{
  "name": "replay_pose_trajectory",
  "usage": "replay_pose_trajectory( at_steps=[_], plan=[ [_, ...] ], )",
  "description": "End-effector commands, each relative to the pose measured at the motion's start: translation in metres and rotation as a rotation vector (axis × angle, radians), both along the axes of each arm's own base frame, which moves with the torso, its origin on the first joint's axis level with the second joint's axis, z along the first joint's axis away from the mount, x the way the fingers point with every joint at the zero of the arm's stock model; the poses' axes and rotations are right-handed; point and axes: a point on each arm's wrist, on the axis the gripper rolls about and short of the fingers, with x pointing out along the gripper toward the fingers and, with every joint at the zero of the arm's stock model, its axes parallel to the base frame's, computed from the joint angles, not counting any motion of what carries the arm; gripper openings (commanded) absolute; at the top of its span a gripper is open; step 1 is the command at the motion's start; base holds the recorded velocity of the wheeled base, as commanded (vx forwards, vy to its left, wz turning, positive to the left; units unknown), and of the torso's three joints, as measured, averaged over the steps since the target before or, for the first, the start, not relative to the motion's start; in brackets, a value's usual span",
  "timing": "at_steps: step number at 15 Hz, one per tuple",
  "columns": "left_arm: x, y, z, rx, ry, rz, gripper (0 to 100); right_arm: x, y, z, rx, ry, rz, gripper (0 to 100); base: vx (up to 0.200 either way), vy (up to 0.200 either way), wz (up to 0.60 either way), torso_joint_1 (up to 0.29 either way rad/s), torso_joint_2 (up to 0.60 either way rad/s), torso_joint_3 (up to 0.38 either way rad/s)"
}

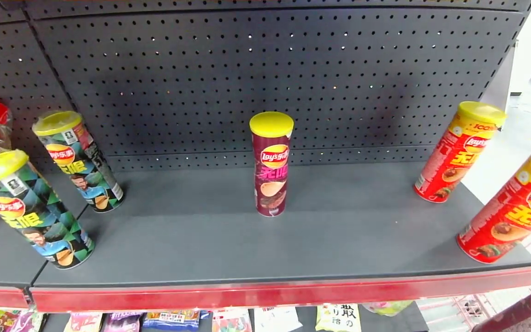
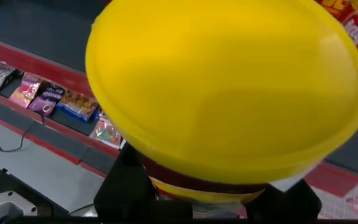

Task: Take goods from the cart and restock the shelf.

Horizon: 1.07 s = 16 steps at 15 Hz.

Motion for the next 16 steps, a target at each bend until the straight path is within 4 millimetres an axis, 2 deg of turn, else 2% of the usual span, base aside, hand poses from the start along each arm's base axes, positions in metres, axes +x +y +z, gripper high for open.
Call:
replay_pose_trajectory(
  at_steps=[1, 7, 9, 10, 11, 12, 13, 14, 15, 16],
  plan=[
    [0.000, 0.000, 0.000, -0.001, 0.001, -0.001, 100, 0.007, 0.002, 0.003, -0.002, 0.027, 0.027, 0, 0.000, 0.000, 0.00, 0.000, 0.00, 0.000],
    [0.002, 0.000, 0.001, -0.001, 0.032, -0.005, 100, 0.013, 0.005, 0.014, 0.004, 0.032, 0.094, 0, 0.000, 0.000, 0.00, 0.000, 0.00, 0.000],
    [0.002, -0.001, 0.002, 0.049, 0.022, -0.079, 100, 0.022, 0.010, 0.025, 0.006, 0.042, 0.164, 0, 0.000, 0.000, 0.00, 0.000, 0.00, 0.000],
    [0.001, -0.002, 0.026, 0.036, -0.007, -0.109, 100, 0.026, 0.012, 0.028, 0.004, 0.048, 0.180, 0, 0.000, 0.000, 0.00, 0.000, 0.00, 0.000],
    [0.011, -0.002, 0.067, -0.009, 0.025, -0.120, 100, 0.029, 0.014, 0.029, 0.002, 0.057, 0.186, 0, 0.000, 0.000, 0.00, 0.000, 0.00, 0.000],
    [0.040, -0.003, 0.132, -0.112, 0.050, -0.158, 100, 0.034, 0.015, 0.030, -0.002, 0.072, 0.193, 0, 0.000, 0.000, 0.00, 0.000, 0.00, 0.000],
    [0.065, -0.008, 0.153, -0.076, 0.101, -0.280, 100, 0.036, 0.016, 0.031, -0.003, 0.075, 0.195, 0, 0.000, 0.000, 0.00, 0.000, 0.00, 0.000],
    [0.088, -0.017, 0.155, 0.006, 0.153, -0.477, 100, 0.039, 0.017, 0.032, -0.001, 0.069, 0.195, 0, 0.000, 0.000, 0.00, 0.000, 0.00, 0.000],
    [0.106, -0.024, 0.150, 0.061, 0.199, -0.575, 100, 0.040, 0.018, 0.034, 0.003, 0.053, 0.195, 0, 0.000, 0.000, 0.00, 0.000, 0.00, 0.000],
    [0.133, -0.030, 0.145, 0.128, 0.248, -0.630, 100, 0.044, 0.019, 0.035, 0.005, 0.049, 0.195, 0, 0.000, 0.000, 0.00, 0.000, 0.00, 0.000]
  ],
)
